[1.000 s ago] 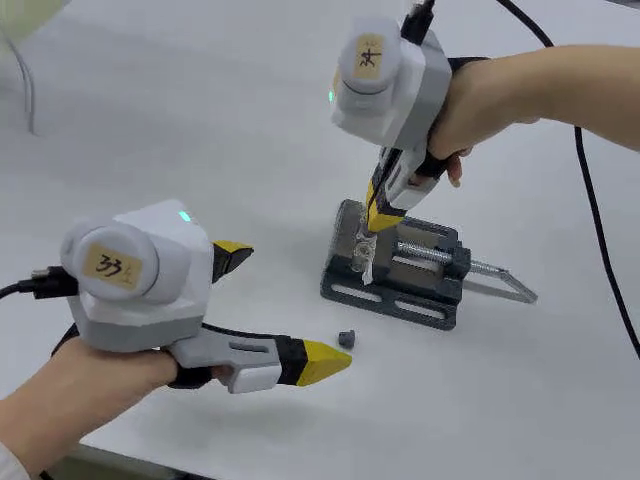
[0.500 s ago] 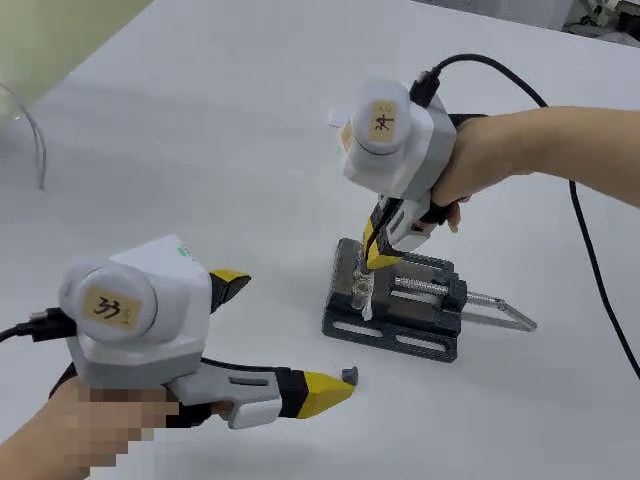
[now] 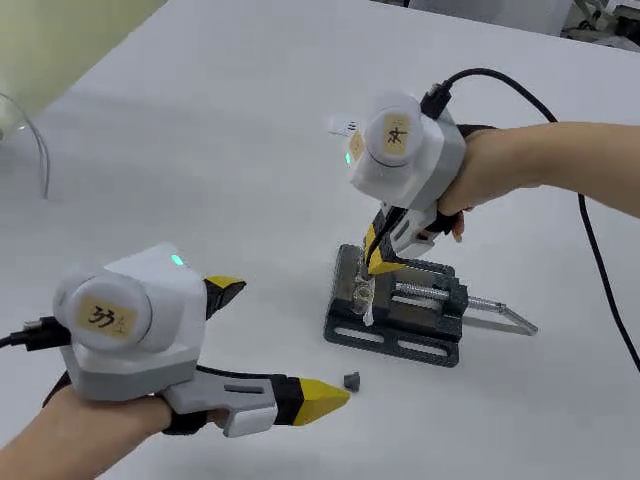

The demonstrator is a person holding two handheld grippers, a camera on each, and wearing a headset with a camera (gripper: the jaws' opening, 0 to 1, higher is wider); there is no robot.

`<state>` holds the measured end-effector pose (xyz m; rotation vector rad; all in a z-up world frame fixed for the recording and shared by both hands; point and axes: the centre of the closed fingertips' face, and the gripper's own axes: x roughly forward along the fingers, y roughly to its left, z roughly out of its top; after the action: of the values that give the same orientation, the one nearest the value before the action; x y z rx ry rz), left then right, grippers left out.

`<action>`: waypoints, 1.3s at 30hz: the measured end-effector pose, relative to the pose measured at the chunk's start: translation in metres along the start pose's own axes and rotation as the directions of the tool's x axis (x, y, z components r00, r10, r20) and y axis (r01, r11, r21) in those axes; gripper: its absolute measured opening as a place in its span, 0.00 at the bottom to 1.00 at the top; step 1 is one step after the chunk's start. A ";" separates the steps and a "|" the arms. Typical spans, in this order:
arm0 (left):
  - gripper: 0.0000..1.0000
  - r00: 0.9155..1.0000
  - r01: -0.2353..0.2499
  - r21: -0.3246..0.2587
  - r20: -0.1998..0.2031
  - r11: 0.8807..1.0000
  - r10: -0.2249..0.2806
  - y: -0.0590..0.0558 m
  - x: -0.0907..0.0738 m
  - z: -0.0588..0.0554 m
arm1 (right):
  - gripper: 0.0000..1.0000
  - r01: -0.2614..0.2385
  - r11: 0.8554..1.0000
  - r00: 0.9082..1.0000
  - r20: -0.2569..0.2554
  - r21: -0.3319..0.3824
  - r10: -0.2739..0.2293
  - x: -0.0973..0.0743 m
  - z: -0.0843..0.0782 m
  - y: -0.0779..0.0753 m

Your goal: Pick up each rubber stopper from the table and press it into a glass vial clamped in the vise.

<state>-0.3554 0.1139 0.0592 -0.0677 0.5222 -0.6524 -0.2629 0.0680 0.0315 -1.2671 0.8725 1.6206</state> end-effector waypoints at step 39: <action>0.97 1.000 -0.016 0.018 -0.009 1.000 0.016 0.005 -0.005 -0.005 | 0.56 0.118 0.985 0.937 0.313 0.130 -0.153 -0.007 -0.007 0.052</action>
<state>-0.3578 0.1216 0.0558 -0.0436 0.5249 -0.6422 -0.3076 0.0411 0.0367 -0.9303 0.6456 1.5891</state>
